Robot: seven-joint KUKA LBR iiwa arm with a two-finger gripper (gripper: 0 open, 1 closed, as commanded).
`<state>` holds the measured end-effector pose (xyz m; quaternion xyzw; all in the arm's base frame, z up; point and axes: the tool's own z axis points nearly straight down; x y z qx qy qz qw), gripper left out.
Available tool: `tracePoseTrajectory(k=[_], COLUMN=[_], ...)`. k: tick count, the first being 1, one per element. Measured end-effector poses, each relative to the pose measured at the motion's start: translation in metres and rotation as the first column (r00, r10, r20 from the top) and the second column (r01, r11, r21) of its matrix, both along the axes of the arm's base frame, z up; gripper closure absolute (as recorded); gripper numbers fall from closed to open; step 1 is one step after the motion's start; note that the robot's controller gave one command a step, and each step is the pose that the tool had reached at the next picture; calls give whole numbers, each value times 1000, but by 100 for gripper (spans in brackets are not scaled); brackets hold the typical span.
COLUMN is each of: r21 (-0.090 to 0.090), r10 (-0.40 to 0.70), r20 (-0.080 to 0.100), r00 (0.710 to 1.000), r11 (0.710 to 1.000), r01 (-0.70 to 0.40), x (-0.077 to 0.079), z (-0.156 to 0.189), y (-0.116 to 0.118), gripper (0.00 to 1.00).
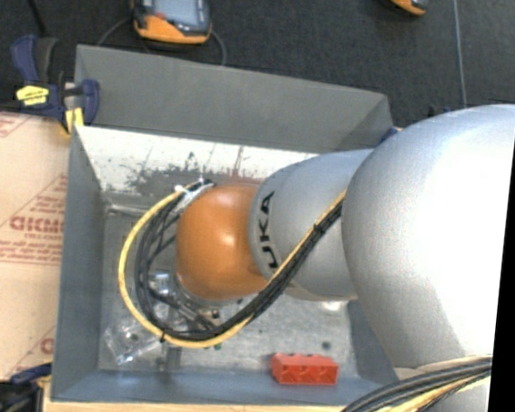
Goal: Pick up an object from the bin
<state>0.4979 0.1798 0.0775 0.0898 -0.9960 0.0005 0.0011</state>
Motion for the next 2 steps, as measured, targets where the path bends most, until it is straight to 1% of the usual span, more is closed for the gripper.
tracePoseTrajectory(k=[1,2], r21=[3,3], r10=[-2,4], r20=[4,10], r00=[1000,1000], r11=[1000,1000], r01=[2,-4], x=[1,-7], z=[2,172], y=[2,2], gripper=[100,100])
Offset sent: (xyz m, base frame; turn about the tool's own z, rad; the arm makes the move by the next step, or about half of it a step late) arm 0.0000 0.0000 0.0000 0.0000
